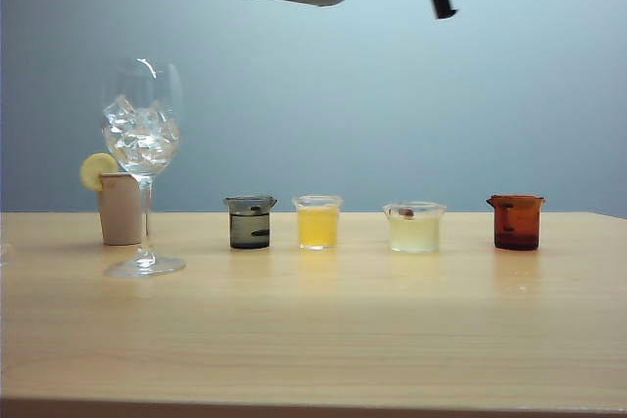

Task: Pick up the ice scoop on the desk filled with ice cubes, pour the ice into the goblet, and finally put the scoop back on the table.

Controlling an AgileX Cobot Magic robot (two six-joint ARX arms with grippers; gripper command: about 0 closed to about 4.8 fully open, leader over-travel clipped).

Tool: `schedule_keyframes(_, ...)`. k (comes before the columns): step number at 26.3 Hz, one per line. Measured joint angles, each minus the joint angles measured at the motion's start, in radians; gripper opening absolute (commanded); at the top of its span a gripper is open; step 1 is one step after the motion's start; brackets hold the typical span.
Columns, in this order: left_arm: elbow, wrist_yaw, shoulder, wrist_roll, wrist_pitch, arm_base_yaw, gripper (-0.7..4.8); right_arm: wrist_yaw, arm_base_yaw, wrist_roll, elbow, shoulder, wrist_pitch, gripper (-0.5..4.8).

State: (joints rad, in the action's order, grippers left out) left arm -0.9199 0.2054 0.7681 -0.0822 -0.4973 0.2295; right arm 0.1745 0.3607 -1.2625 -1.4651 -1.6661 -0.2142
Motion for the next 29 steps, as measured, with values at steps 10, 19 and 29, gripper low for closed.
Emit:
schedule_keyframes(10,0.0,0.0,0.0,0.0,0.003,0.0,-0.05,0.119,-0.195,0.021,0.0,0.03,0.076,-0.06)
schedule_keyframes(19,0.0,0.0,0.0,-0.001,0.004,0.0,-0.06,0.193,-0.319,0.083,0.0,0.029,0.085,-0.05)
schedule_keyframes(29,0.0,-0.007,0.0,0.0,0.007,0.0,-0.06,0.23,-0.499,0.149,0.0,0.029,0.192,-0.05)
